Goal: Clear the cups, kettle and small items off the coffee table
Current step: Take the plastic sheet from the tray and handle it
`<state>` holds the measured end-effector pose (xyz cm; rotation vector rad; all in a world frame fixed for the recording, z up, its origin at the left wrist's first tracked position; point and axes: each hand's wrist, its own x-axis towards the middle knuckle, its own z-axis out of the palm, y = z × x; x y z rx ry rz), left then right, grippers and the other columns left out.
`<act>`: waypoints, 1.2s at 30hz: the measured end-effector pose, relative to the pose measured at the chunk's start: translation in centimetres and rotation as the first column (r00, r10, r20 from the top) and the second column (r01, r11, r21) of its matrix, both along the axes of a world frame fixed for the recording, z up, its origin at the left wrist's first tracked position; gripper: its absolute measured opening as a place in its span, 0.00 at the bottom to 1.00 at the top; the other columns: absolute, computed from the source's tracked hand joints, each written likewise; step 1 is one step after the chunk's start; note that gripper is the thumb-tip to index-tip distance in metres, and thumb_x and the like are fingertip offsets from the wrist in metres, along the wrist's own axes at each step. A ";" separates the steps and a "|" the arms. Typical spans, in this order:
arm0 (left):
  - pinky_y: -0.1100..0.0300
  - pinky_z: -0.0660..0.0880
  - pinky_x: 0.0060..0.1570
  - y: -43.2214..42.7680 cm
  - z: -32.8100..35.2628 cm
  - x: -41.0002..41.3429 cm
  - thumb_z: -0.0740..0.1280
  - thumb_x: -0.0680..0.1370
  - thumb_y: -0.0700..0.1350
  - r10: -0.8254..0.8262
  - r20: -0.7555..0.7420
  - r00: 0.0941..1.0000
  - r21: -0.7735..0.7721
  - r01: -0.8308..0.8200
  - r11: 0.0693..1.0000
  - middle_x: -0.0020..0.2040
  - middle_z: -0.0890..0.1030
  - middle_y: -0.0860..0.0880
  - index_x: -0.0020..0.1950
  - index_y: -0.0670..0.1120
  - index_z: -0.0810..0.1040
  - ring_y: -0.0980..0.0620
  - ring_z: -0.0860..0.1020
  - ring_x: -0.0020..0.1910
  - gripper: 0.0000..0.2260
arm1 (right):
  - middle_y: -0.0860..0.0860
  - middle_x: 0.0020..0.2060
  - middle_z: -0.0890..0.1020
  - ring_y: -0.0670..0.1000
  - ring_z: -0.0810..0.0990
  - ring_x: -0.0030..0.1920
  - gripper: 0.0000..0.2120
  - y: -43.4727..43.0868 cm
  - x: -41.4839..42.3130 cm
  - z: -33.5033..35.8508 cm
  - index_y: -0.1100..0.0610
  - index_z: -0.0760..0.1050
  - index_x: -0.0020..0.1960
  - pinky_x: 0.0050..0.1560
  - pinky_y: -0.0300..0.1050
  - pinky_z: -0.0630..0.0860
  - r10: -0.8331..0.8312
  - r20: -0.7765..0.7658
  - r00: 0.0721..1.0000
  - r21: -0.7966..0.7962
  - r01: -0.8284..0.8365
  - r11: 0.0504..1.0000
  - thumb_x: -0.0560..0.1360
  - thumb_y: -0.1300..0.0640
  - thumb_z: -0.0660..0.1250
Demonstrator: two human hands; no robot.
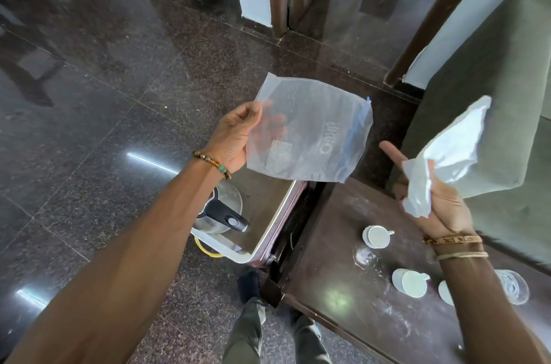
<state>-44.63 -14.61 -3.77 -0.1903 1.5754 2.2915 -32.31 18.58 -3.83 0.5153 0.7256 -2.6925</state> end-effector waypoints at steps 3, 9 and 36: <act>0.54 0.81 0.47 0.3 0.0 -0.3 0.61 0.82 0.44 -0.015 0.009 1.000 -0.012 0.015 1.000 0.52 0.85 0.42 0.54 0.44 0.80 0.46 0.84 0.52 0.09 | 0.54 0.66 0.80 0.47 0.86 0.52 0.30 -2.1 -1.4 -0.9 0.61 0.61 0.78 0.52 0.44 0.83 -0.014 0.095 0.995 0.000 0.015 1.000 0.79 0.51 0.58; 0.58 0.81 0.43 0.8 -0.5 -1.3 0.63 0.81 0.45 -0.054 0.090 0.994 -0.040 0.058 0.998 0.49 0.85 0.47 0.54 0.44 0.80 0.51 0.84 0.47 0.08 | 0.56 0.54 0.86 0.51 0.87 0.49 0.16 -5.9 -4.2 -3.5 0.61 0.83 0.57 0.44 0.44 0.84 -0.070 0.222 0.972 0.037 0.063 0.997 0.73 0.56 0.67; 0.61 0.79 0.48 -9.7 -20.4 -11.8 0.66 0.77 0.53 -0.309 0.470 0.827 -0.851 0.517 0.092 0.54 0.83 0.45 0.59 0.49 0.80 0.47 0.82 0.50 0.14 | 0.59 0.60 0.83 0.56 0.86 0.53 0.23 -19.7 -10.2 -23.0 0.61 0.77 0.67 0.43 0.48 0.84 0.021 0.521 0.853 0.127 -0.101 0.987 0.73 0.60 0.72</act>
